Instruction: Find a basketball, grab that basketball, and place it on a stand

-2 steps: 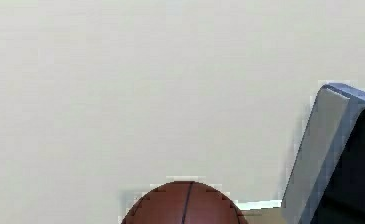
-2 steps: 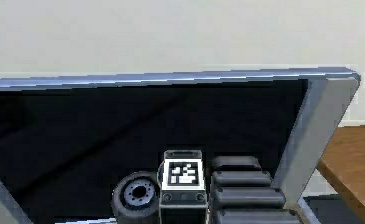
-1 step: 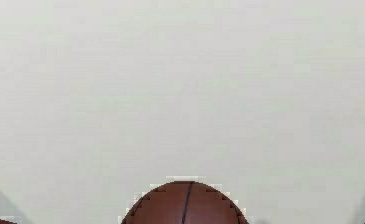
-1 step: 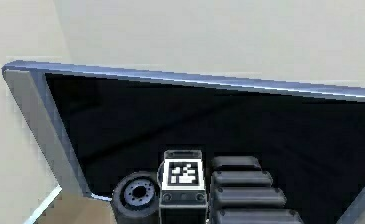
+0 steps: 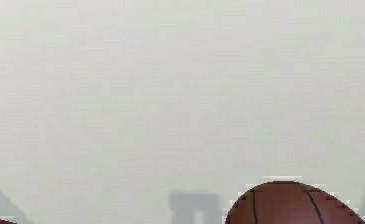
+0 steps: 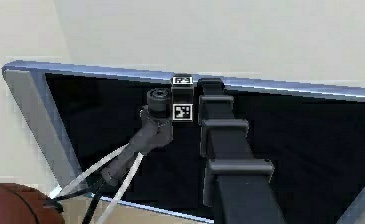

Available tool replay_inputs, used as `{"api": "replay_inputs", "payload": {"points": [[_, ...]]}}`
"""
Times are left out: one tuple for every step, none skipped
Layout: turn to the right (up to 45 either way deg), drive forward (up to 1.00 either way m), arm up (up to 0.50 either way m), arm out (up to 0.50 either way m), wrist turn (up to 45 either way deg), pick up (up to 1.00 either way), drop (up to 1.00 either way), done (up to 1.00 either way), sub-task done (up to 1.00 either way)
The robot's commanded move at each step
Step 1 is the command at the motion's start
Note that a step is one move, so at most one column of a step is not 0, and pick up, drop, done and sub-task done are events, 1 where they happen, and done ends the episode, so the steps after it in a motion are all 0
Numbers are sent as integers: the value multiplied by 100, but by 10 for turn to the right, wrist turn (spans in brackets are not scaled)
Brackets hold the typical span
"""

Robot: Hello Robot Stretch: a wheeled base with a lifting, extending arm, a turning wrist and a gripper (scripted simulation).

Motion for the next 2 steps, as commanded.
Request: {"api": "replay_inputs", "payload": {"points": [[0,0,0,0,450,0,0,0,0],[0,0,0,0,450,0,0,0,0]]}}
